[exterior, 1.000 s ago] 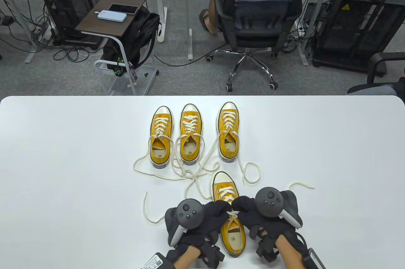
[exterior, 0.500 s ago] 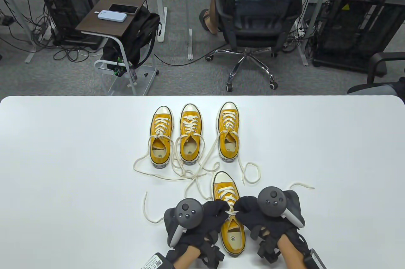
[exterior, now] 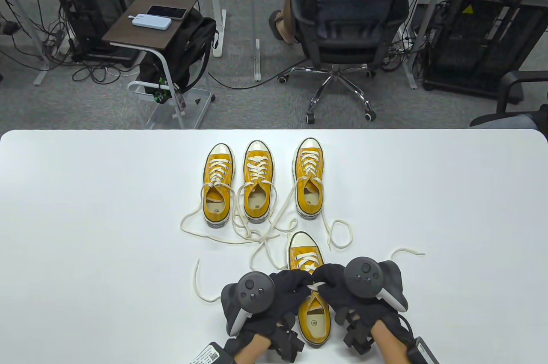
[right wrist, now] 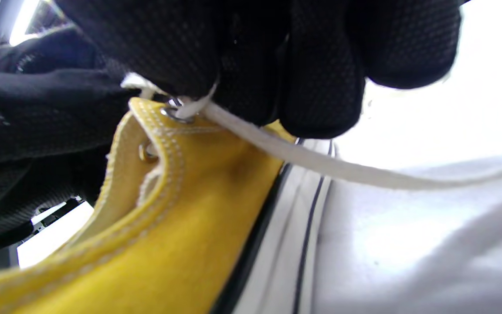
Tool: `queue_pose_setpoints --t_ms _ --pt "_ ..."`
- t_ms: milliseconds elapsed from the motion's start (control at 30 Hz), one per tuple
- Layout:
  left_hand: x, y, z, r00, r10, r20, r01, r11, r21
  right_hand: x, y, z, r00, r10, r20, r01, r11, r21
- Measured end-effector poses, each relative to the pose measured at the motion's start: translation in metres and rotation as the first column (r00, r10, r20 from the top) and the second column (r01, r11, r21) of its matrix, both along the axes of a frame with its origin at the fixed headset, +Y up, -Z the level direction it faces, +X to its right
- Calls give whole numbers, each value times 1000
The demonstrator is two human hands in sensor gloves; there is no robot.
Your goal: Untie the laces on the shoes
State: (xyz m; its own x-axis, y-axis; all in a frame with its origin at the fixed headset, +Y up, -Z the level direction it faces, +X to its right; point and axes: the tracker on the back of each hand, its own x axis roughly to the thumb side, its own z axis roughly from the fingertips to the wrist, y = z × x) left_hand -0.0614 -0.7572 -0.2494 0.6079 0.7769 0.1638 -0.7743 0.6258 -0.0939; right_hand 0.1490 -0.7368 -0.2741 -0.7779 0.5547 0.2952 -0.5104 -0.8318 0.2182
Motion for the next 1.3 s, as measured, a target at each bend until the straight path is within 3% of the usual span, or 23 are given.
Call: queue_pose_setpoints --t_ms 267,733,1300 --pt "-1 -2 -1 1000 -24 -12 23 999 -37 3 2 1 999 -3 34 1 999 46" --pt "0 4 2 1000 21 -15 -21 999 38 1 7 5 995 36 92 -49 988 148" --pt "-12 -1 1 989 48 -141 -47 999 9 8 10 5 978 11 209 -60 972 227"
